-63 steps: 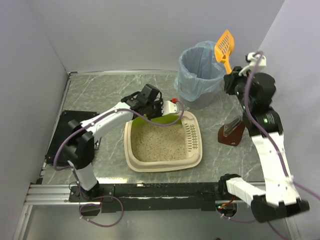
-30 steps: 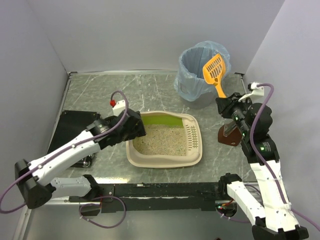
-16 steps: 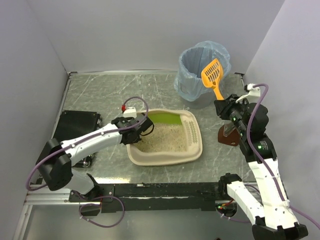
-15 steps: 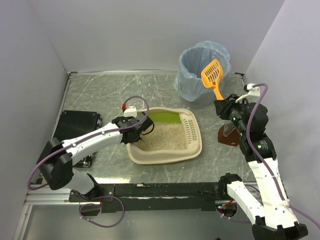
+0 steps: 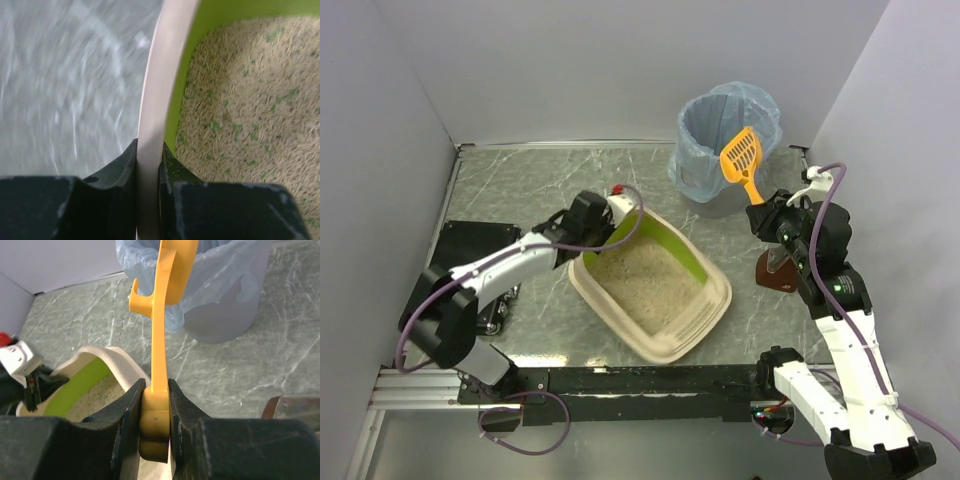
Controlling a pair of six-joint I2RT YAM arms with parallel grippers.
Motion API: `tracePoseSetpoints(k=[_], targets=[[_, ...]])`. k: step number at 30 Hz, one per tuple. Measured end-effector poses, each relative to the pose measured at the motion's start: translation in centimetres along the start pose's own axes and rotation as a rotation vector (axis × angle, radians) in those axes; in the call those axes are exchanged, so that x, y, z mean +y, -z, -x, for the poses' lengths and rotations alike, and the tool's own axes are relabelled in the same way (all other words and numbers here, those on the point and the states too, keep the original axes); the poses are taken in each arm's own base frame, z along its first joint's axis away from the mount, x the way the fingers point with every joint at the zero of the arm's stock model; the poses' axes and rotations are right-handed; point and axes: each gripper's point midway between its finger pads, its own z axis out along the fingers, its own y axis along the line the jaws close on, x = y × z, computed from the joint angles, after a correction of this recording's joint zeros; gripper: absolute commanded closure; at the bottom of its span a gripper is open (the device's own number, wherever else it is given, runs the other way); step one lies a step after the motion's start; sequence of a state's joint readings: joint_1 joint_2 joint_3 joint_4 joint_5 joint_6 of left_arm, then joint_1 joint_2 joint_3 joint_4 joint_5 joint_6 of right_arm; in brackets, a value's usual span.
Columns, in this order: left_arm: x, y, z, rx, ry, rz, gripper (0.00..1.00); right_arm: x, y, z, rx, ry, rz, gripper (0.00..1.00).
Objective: Clean the litter box
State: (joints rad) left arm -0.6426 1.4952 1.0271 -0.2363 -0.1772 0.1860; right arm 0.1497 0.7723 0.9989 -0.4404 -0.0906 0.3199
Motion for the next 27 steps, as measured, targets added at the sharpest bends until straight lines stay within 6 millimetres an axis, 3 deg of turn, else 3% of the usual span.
tracePoseSetpoints(k=[2,4,6,7,8,11,14,19,22,25,27], targets=[[-0.5,-1.0,1.3,-0.003,-0.110,-0.104,0.85,0.0,0.4,-0.1,0.009,0.003,-0.003,1.00],[-0.9,-2.4,2.5,0.006,-0.209,-0.202,0.61,0.0,0.9,-0.1,0.013,0.006,-0.005,1.00],[-0.8,-4.3,3.5,0.016,-0.262,-0.256,0.55,-0.1,1.5,-0.4,0.019,0.010,-0.007,1.00],[-0.7,-5.3,4.5,0.000,-0.275,-0.277,0.40,-0.1,1.8,-0.5,0.023,0.013,-0.010,1.00],[-0.7,-6.0,5.3,-0.018,-0.289,-0.294,0.35,-0.2,2.1,-0.7,0.027,0.013,-0.013,1.00],[-0.2,-6.3,7.2,-0.074,-0.308,-0.308,0.15,-0.4,2.8,-1.2,0.042,0.023,-0.017,1.00],[0.4,-5.7,9.2,-0.130,-0.295,-0.284,0.04,-0.1,3.1,-1.5,0.057,0.030,0.004,1.00],[2.8,-2.9,12.0,-0.176,-0.142,-0.144,0.01,1.9,3.4,-2.2,0.094,0.043,0.123,1.00],[5.2,1.1,14.0,-0.244,0.065,-0.013,0.01,3.8,3.3,-3.2,0.155,0.036,0.234,1.00],[6.7,6.1,13.8,-0.315,0.308,0.070,0.01,6.0,3.2,-5.0,0.254,0.024,0.361,1.00],[6.7,8.7,12.3,-0.335,0.454,0.096,0.03,7.4,3.2,-6.6,0.345,0.012,0.443,1.00]])
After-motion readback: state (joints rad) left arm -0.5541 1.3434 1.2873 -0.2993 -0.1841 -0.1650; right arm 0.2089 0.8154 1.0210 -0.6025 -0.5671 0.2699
